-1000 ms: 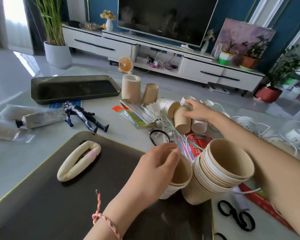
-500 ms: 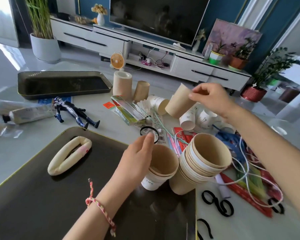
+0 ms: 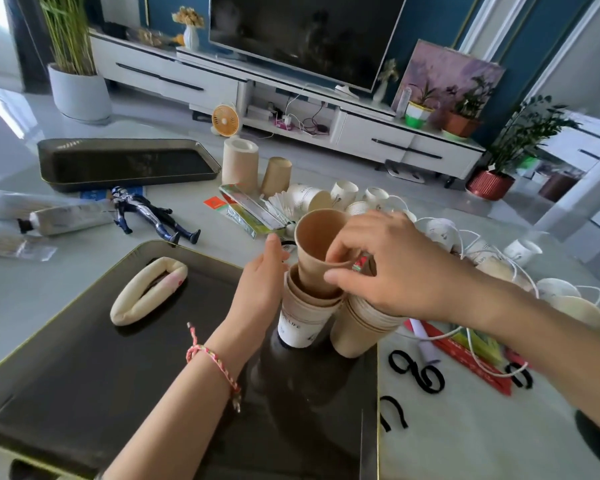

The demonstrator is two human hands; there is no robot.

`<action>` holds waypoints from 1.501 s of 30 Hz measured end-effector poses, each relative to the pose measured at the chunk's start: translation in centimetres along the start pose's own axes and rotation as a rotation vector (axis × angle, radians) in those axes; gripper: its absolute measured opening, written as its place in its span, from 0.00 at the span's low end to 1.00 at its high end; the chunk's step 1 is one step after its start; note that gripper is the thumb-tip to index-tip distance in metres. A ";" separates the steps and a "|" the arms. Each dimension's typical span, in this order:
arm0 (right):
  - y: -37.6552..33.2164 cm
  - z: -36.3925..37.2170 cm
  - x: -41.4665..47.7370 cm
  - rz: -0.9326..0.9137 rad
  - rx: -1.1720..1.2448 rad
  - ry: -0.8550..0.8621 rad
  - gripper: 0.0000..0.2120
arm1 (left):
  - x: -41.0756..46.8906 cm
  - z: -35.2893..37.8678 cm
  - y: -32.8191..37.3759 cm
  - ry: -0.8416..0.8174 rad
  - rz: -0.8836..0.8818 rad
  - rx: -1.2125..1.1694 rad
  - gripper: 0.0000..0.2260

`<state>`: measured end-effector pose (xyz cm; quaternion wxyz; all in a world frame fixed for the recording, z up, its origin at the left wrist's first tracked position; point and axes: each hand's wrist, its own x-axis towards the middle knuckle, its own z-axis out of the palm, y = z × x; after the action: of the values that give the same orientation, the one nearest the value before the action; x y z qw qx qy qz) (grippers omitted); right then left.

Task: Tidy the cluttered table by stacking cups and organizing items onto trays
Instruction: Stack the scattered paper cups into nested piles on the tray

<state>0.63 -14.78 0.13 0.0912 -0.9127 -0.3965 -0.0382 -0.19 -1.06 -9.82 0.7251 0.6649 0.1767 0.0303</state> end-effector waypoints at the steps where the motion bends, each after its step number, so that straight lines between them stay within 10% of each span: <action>1: -0.1 -0.1 -0.1 0.003 0.030 -0.007 0.05 | 0.0 -0.1 0.0 0.007 0.014 0.004 0.26; 12: 8.6 -2.5 3.8 0.312 0.303 0.264 0.06 | -0.4 0.4 0.1 0.008 0.226 0.124 0.17; 19: 17.3 5.2 8.1 0.609 0.249 0.097 0.17 | 0.4 1.0 -1.0 -0.034 0.285 0.224 0.10; 23: 19.9 7.8 11.0 0.575 0.114 0.044 0.27 | 0.5 1.1 -1.6 -0.043 0.298 0.252 0.12; 34: 23.0 8.6 14.1 0.561 0.043 0.067 0.15 | 0.9 0.7 -0.9 -0.053 0.278 0.212 0.11; 45: 10.0 -3.4 5.6 0.196 0.286 0.273 0.04 | 1.9 0.9 -0.2 -0.006 0.116 0.028 0.24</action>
<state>11.76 -18.08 2.90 0.2759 -0.9110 -0.2910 -0.0959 1.84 -1.42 -10.40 0.7132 0.6843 0.1361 0.0677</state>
